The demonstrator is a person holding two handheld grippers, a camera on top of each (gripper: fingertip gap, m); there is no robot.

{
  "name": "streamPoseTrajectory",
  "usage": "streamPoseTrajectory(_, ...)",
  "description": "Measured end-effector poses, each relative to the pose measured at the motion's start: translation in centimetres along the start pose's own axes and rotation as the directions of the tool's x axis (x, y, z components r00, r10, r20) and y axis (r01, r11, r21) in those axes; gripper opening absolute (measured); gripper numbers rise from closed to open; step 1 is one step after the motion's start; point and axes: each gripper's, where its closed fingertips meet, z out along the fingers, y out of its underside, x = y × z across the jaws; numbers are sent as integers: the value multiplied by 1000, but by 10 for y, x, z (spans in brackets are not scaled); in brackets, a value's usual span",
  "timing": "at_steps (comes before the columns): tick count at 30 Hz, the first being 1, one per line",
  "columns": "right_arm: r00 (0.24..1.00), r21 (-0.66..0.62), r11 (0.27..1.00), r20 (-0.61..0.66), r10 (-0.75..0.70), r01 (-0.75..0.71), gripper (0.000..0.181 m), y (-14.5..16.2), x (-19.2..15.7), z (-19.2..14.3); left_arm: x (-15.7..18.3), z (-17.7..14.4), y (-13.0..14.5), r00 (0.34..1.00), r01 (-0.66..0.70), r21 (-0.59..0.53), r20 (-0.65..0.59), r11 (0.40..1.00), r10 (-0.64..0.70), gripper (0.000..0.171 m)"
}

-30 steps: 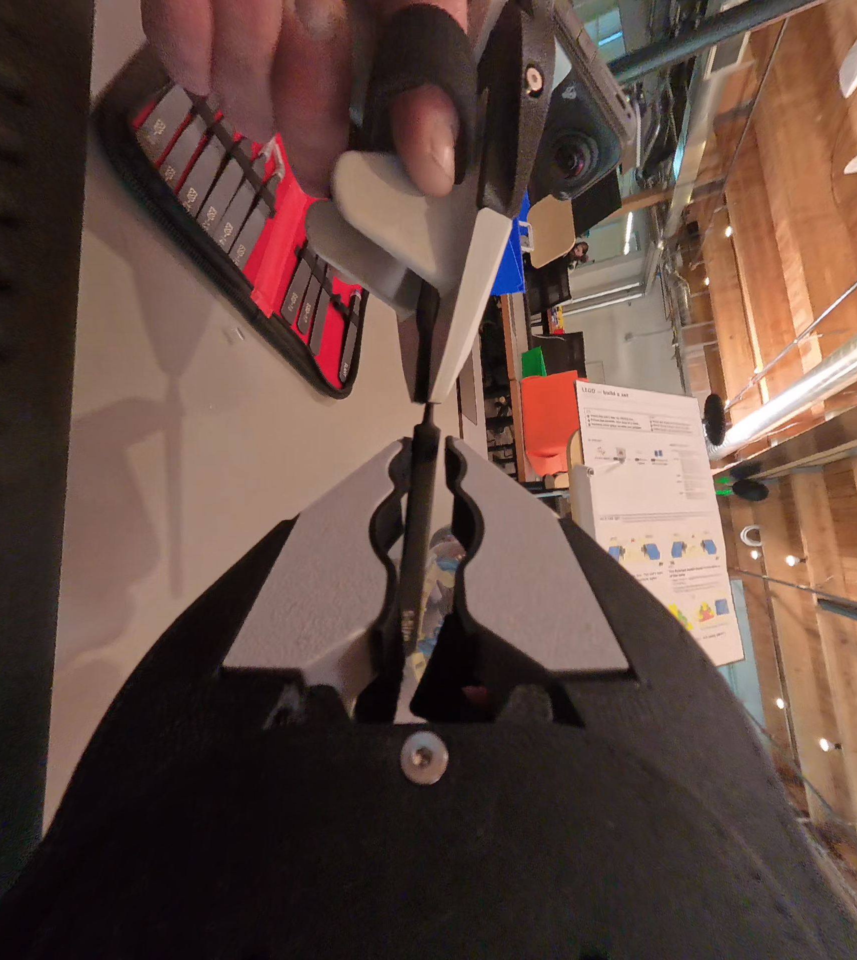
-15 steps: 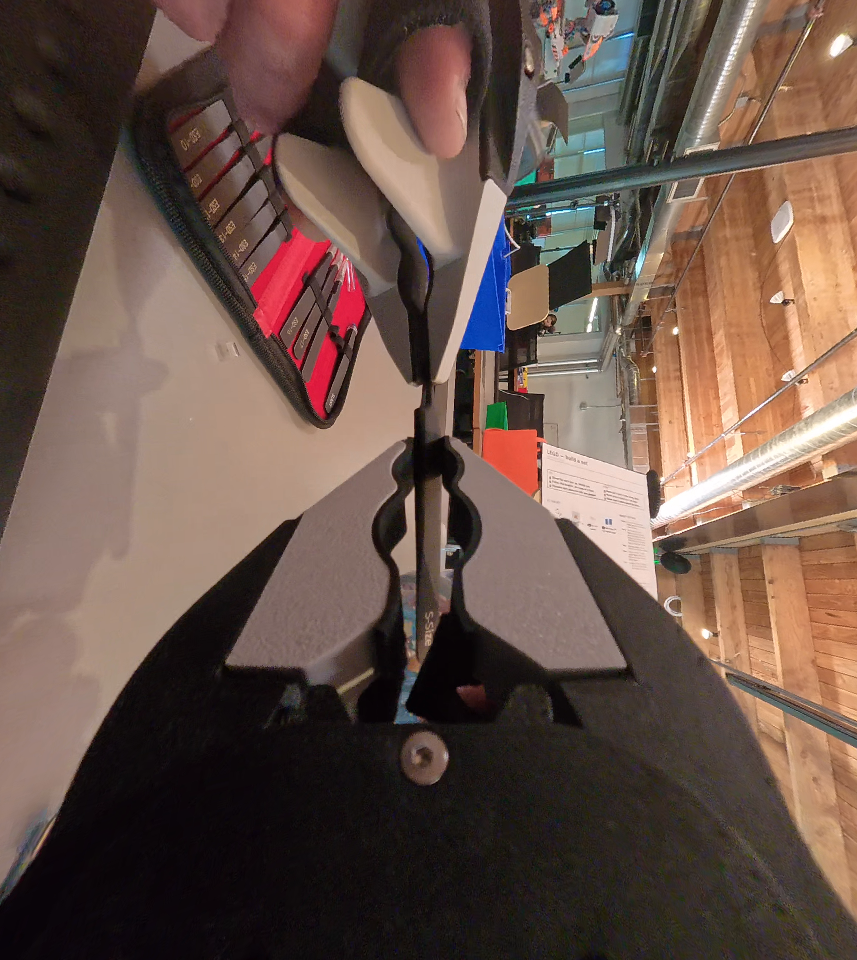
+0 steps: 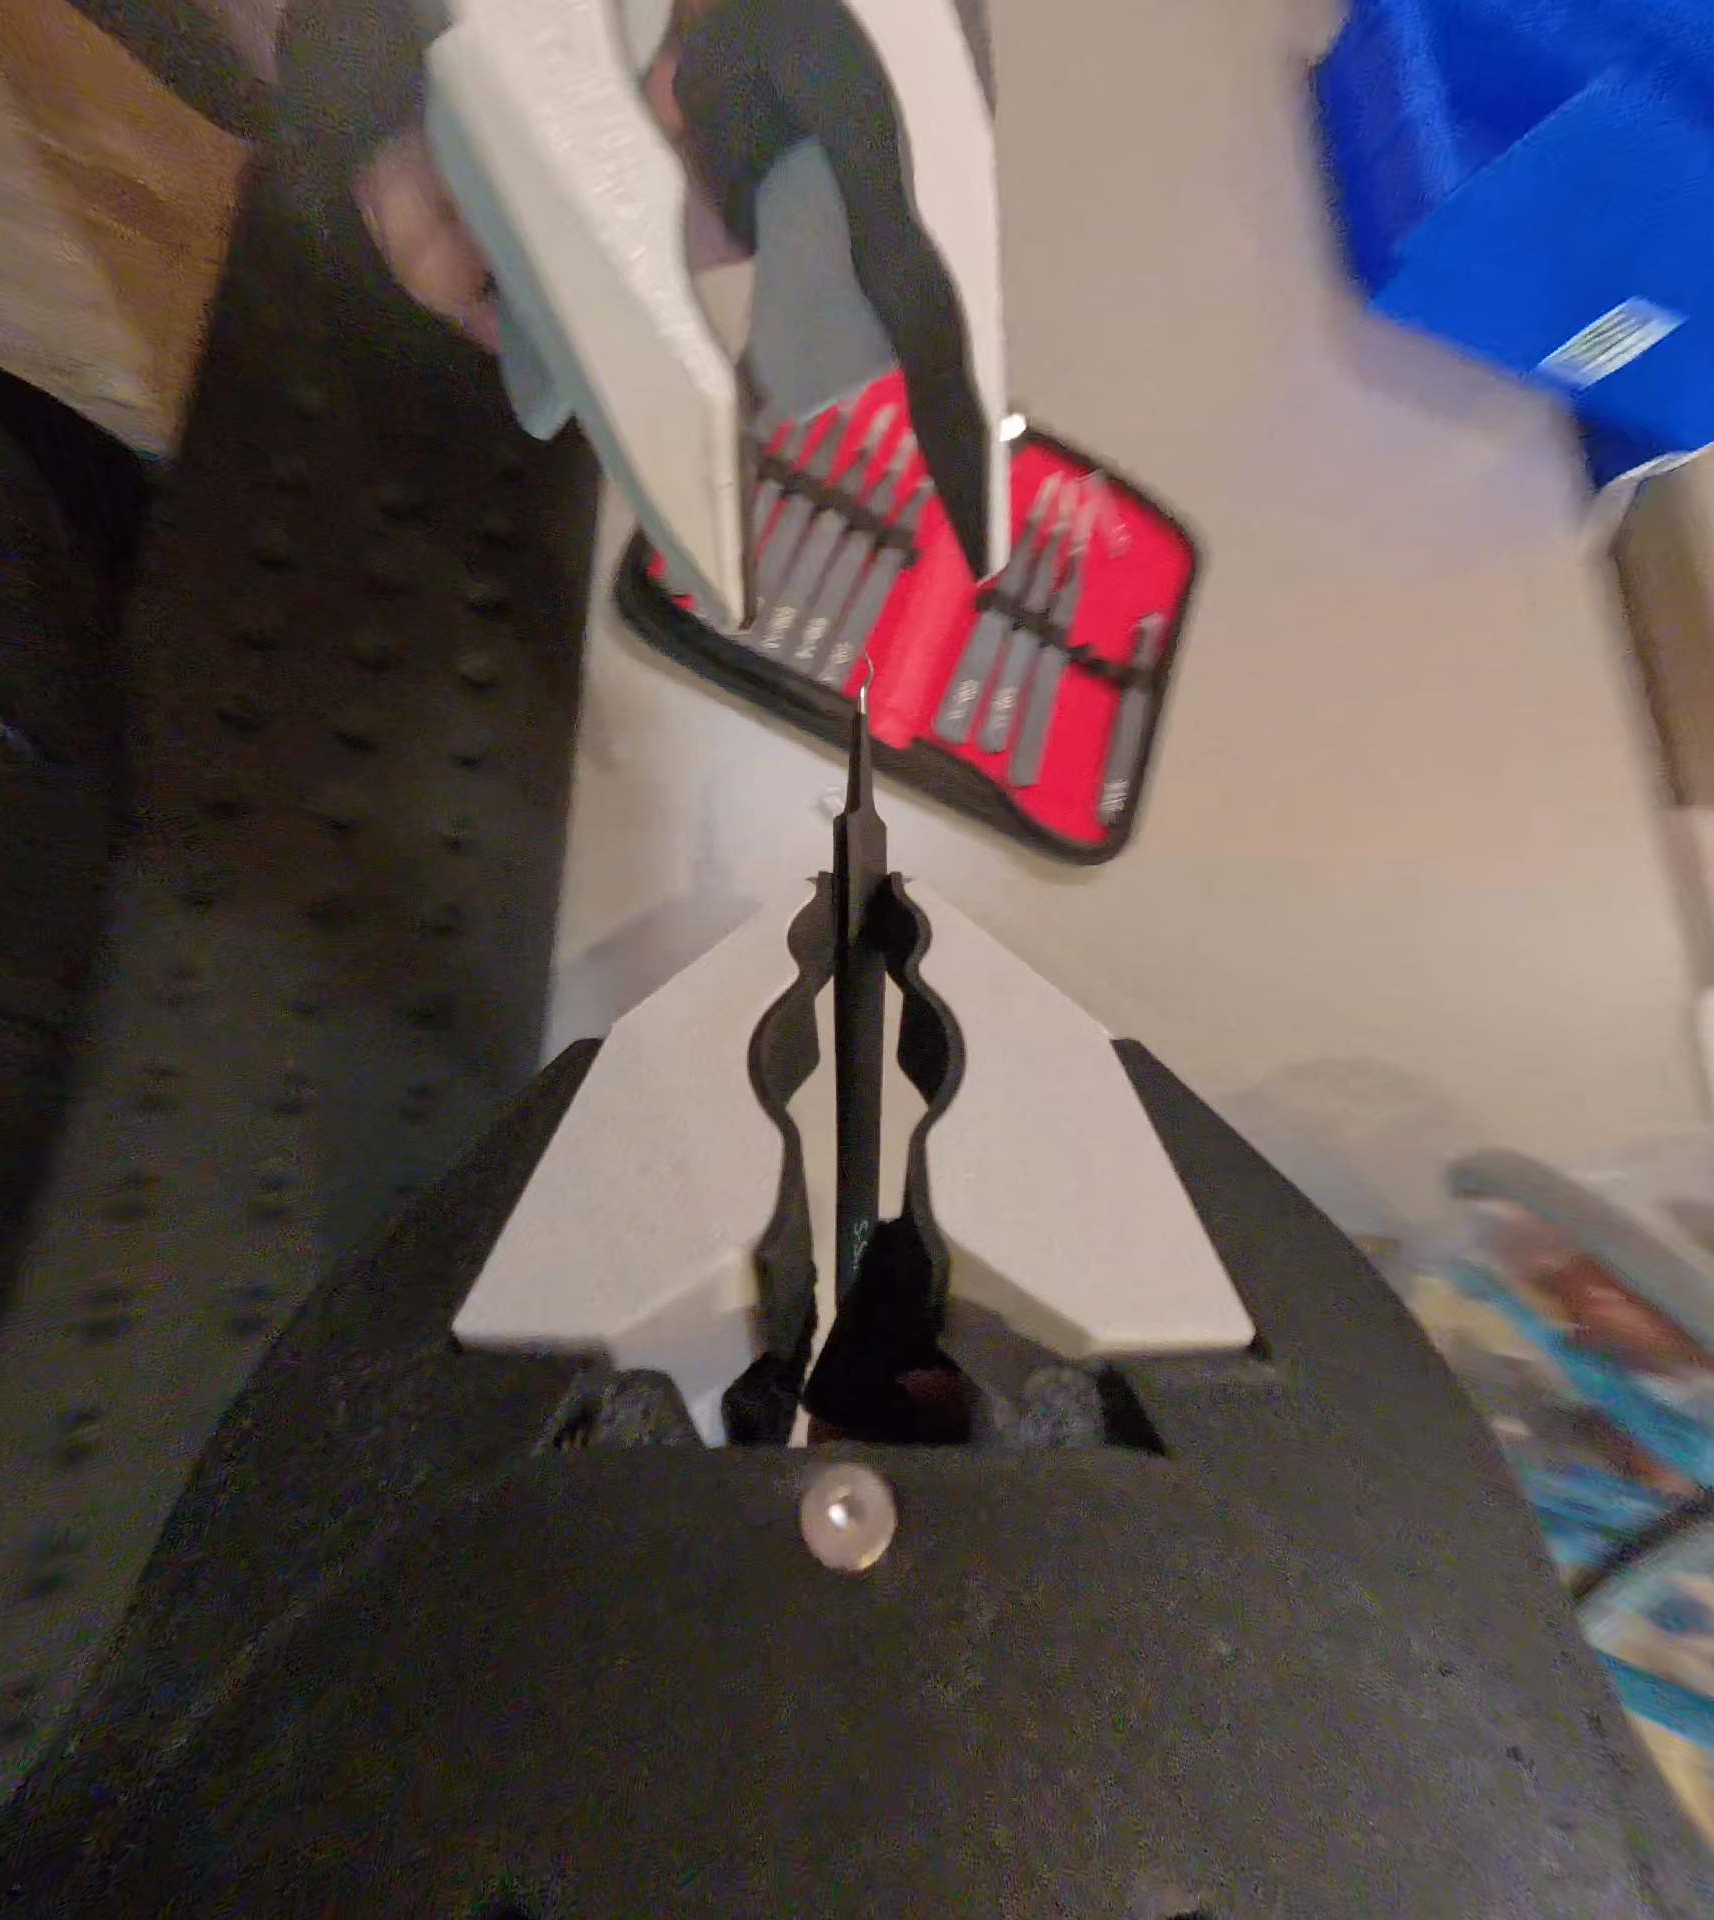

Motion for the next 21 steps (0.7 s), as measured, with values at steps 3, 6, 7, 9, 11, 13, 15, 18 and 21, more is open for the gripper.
streamPoseTrajectory(3, 980, 35, 990, 150, 129, -136, 4, -5, -8, -2, 0, 4, 3, 934, -338, -92, 86, 937, 346, 39)
streamPoseTrajectory(6, 928, 22, 969, 294, 229, -246, 5, -7, -17, -5, 2, 7, 4, 876, -462, -113, 98, 880, 473, 27)
streamPoseTrajectory(7, 912, 23, 961, 323, 253, -275, 5, -8, -18, -5, 5, 9, 7, 866, -484, -125, 74, 866, 494, 23)
streamPoseTrajectory(9, 888, 29, 950, 367, 278, -310, 5, -11, -19, -6, 8, 12, 12, 835, -533, -153, 60, 832, 546, 11)
streamPoseTrajectory(11, 872, 15, 946, 393, 292, -324, 6, -11, -21, -6, 9, 12, 14, 827, -547, -156, 53, 822, 560, 5)
streamPoseTrajectory(13, 859, 16, 942, 415, 299, -336, 5, -12, -22, -6, 10, 10, 15, 845, -525, -147, 32, 838, 535, 2)
streamPoseTrajectory(15, 867, 31, 944, 405, 290, -330, 5, -14, -19, -5, 11, 9, 19, 848, -520, -156, 16, 840, 529, 0)
streamPoseTrajectory(18, 910, 94, 951, 331, 251, -296, 10, -22, -8, -7, 8, 4, 13, 901, -429, -105, 22, 897, 433, 0)
streamPoseTrajectory(21, 964, 69, 986, 232, 132, -152, 6, -19, -7, -2, 6, 2, 12, 896, -441, -107, 9, 891, 445, 0)
